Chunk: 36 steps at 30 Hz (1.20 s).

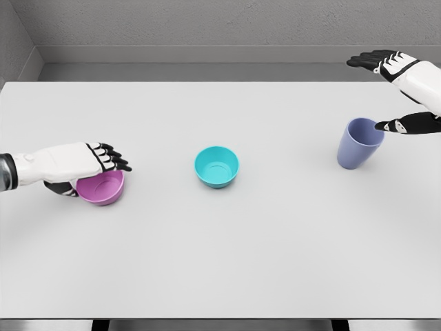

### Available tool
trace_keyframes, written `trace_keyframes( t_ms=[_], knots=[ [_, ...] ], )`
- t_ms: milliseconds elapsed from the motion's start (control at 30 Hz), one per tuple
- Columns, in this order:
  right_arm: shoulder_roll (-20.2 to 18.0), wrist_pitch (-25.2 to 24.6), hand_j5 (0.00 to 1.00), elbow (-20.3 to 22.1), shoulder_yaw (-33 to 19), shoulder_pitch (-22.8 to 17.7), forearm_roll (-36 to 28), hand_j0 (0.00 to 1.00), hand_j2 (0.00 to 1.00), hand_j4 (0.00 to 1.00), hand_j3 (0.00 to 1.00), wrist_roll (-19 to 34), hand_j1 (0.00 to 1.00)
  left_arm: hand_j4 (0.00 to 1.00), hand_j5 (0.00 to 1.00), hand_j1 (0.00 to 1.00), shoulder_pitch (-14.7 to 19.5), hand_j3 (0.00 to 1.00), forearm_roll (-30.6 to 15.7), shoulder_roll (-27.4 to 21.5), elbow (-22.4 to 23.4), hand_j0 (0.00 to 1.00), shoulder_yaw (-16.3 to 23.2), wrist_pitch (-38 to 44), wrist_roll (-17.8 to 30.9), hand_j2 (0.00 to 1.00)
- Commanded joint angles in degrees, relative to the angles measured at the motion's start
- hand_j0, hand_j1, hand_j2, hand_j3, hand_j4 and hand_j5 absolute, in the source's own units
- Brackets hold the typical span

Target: Stacking bowl and cup with both arms

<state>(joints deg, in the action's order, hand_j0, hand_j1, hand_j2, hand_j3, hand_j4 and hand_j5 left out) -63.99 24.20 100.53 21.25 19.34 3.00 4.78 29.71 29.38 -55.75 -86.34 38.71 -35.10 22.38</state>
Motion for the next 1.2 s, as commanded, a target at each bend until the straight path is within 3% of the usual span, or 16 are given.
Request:
trace_keyframes(
  t_ms=[0, 333, 633, 833, 967, 1167],
  knots=[
    [-0.08, -0.03, 1.00, 0.01, 0.01, 0.00, -0.27, 1.00, 1.00, 1.00, 1.00, -0.03, 1.00, 1.00, 1.00, 1.00, 0.00, 1.00, -0.29, -0.06, -0.06, 1.00, 0.05, 0.10, 0.29, 1.00],
    [-0.08, -0.03, 1.00, 0.01, 0.01, -0.09, -0.27, 1.00, 1.00, 1.00, 1.00, -0.03, 1.00, 1.00, 1.00, 1.00, 0.09, 1.00, 0.07, -0.06, -0.06, 1.00, 0.75, 0.10, 0.38, 1.00],
    [-0.08, -0.03, 1.00, -0.07, 0.02, -0.26, -0.27, 1.00, 1.00, 1.00, 1.00, -0.03, 1.00, 0.67, 0.67, 0.67, 0.18, 0.67, 0.07, 0.02, -0.41, 0.67, 0.75, 0.10, 1.79, 0.67],
    [-0.08, -0.03, 1.00, -0.07, 0.10, -0.35, -0.27, 1.00, 1.00, 1.00, 1.00, -0.03, 1.00, 0.57, 0.57, 0.57, 0.18, 0.57, 0.42, 0.38, -0.32, 0.57, 0.75, 0.10, 1.79, 0.57],
    [-0.08, -0.03, 1.00, -0.07, 0.10, -0.53, -0.27, 1.00, 1.00, 1.00, 1.00, -0.03, 1.00, 0.45, 0.45, 0.45, 0.26, 0.45, 0.33, 0.46, -0.24, 0.45, 0.67, 0.10, 1.79, 0.45],
    [-0.08, -0.03, 1.00, -0.07, 0.10, -0.62, -0.27, 1.00, 1.00, 1.00, 1.00, -0.03, 1.00, 0.45, 0.45, 0.45, 0.97, 0.45, -1.60, 2.22, -0.06, 0.45, 0.40, 0.10, 1.26, 0.45]
  ],
)
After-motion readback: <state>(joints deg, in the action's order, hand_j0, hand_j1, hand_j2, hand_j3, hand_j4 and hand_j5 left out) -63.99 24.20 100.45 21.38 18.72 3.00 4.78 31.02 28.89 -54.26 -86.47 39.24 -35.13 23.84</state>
